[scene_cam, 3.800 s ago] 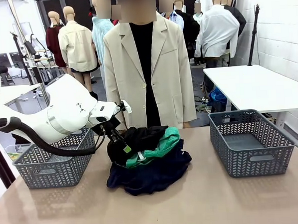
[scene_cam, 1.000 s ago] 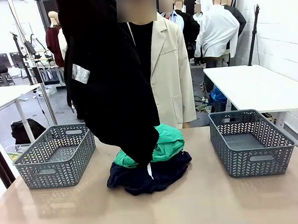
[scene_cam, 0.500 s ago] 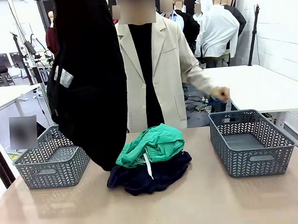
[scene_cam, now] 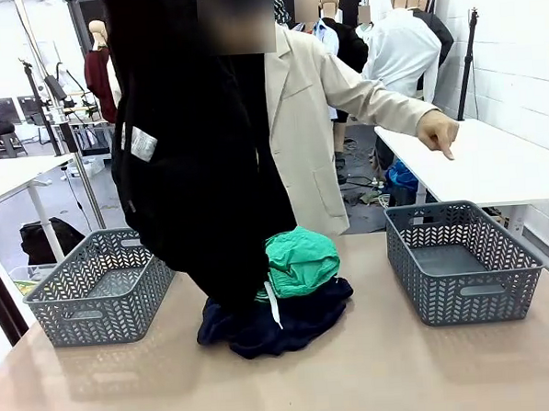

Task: Sort the tops and bottoms.
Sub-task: Sort the clothes according to human instructions.

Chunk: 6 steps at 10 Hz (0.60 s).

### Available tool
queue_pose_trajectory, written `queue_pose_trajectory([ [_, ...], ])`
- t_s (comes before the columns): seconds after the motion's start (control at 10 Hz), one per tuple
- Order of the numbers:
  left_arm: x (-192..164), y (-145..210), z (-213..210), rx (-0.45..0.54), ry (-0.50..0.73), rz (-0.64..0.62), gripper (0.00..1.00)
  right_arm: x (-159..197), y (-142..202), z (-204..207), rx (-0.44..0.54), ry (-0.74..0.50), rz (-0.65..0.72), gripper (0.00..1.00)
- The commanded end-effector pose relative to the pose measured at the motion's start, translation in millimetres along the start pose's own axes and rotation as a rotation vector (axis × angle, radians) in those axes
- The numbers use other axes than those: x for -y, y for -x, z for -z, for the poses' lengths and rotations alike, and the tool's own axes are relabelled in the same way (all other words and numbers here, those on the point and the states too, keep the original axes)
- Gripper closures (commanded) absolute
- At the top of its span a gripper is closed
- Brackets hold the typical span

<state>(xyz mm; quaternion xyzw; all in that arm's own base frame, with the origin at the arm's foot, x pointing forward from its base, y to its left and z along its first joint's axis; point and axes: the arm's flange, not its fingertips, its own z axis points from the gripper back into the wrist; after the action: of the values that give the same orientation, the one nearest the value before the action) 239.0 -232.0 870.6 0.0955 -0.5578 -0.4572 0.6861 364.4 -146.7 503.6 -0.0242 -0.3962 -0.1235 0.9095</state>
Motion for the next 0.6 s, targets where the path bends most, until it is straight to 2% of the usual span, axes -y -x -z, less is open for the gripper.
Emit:
queue_pose_trajectory([
  [0.0, -2.6, 1.5, -4.7, -0.001, -0.017, 0.003, 1.00, 0.2, 1.1, 0.6, -0.007, 0.003, 0.003, 0.00],
  [0.5, -2.6, 1.5, -4.7, -0.001, -0.017, 0.003, 1.00, 0.2, 1.1, 0.6, -0.007, 0.003, 0.003, 0.00],
])
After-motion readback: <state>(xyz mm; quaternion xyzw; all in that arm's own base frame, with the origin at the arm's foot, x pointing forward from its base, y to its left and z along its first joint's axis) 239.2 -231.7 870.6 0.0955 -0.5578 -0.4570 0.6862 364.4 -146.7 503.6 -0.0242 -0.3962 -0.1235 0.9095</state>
